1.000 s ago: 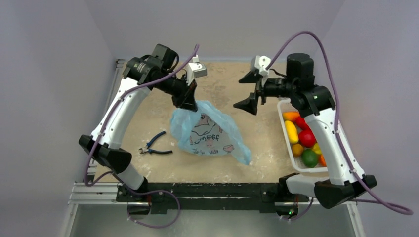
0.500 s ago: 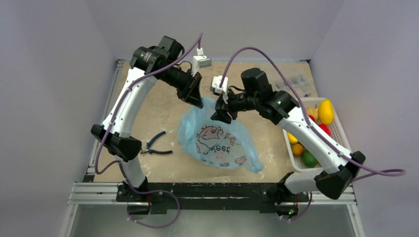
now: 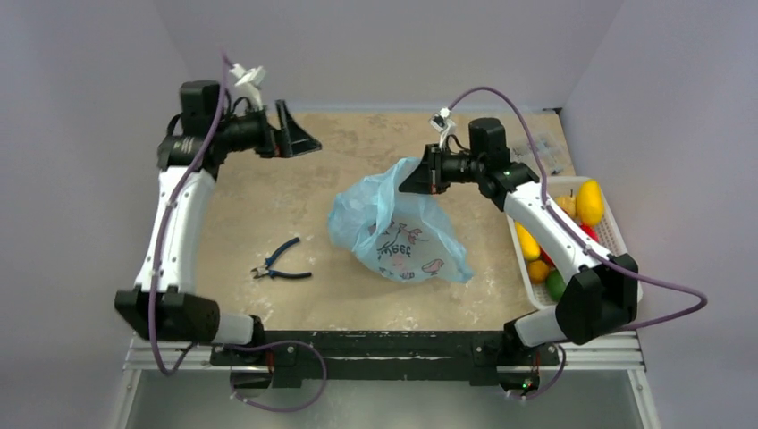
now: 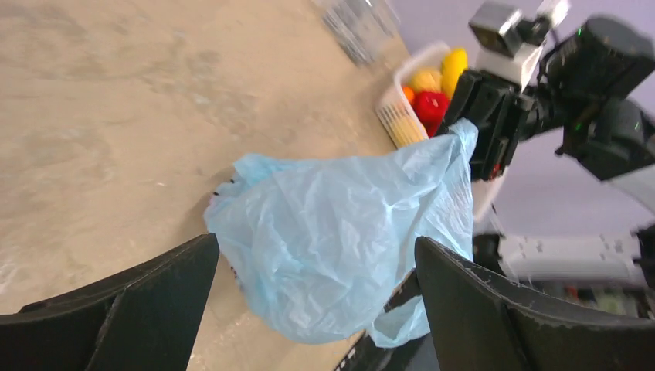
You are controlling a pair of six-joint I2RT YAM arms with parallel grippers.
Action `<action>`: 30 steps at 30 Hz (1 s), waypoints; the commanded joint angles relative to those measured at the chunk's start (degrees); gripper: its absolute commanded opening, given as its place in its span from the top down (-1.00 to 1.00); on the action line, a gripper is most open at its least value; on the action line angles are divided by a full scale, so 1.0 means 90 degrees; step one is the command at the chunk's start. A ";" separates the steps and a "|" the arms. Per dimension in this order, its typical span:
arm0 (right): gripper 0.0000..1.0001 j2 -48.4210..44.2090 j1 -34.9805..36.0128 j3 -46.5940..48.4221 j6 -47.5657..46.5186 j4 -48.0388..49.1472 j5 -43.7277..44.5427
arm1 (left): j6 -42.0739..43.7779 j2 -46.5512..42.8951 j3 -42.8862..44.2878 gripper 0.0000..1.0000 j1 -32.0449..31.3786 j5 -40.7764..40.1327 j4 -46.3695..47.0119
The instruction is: Place the fake fruits into the plastic bag and tie a complex knot
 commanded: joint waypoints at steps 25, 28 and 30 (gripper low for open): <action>1.00 0.0985 -0.1575 -0.0718 0.5384 0.1393 0.0702 | -0.1129 -0.2145 -0.4854 -1.00 -0.3944 -0.6367 0.3358; 1.00 0.0997 -0.1620 -0.0740 0.5425 0.1350 0.0725 | -0.1250 -0.1570 -0.4577 -1.00 -0.3981 -0.6444 0.3575; 1.00 0.1034 -0.1645 -0.0751 0.5463 0.1337 0.0756 | -0.1304 -0.1371 -0.4537 -1.00 -0.4079 -0.6307 0.3792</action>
